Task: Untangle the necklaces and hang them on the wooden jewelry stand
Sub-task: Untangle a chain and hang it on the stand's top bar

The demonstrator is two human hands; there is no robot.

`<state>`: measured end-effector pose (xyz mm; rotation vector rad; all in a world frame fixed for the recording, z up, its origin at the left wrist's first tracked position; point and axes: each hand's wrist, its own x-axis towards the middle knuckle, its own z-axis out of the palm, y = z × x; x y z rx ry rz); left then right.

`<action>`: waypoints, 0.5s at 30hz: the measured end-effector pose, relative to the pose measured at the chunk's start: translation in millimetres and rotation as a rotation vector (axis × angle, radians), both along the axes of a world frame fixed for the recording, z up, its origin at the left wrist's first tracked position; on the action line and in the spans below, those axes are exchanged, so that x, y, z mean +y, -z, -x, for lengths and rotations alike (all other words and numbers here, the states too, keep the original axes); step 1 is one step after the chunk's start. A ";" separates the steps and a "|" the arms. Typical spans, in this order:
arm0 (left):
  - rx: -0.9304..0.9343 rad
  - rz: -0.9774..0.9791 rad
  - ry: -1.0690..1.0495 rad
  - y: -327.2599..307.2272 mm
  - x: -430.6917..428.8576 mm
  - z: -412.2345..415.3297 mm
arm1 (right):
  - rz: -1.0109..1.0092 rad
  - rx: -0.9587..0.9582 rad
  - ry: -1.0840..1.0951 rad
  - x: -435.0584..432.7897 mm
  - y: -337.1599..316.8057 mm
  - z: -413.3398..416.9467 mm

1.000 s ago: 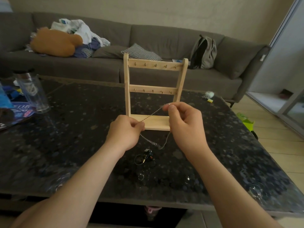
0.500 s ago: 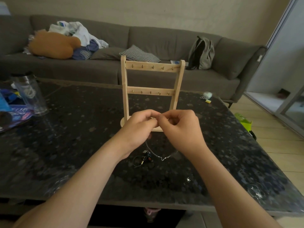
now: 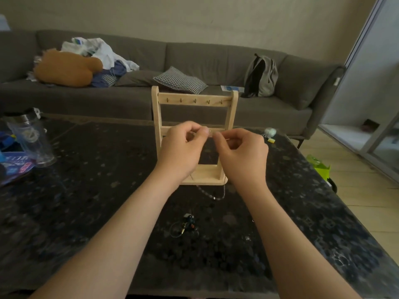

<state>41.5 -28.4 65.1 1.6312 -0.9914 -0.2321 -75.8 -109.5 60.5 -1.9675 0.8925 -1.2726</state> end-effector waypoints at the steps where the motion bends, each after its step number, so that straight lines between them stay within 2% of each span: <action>1: 0.090 0.024 0.005 -4.6 -6.2 -0.7 | 0.009 -0.005 0.007 -2.8 -2.1 -3.8; 4: 0.312 0.066 0.046 -19.7 -23.0 -2.6 | 0.048 -0.008 0.021 -15.0 -9.8 -13.5; 7: 0.317 0.076 0.039 -29.1 -38.0 -6.6 | 0.111 -0.021 0.075 -28.4 -20.2 -20.0; 10: 0.251 0.118 -0.026 -30.7 -54.3 -13.1 | 0.157 -0.066 0.146 -43.4 -28.6 -28.5; 15: -0.101 0.208 -0.253 -28.3 -67.7 -22.2 | 0.144 -0.085 0.205 -57.0 -28.3 -42.1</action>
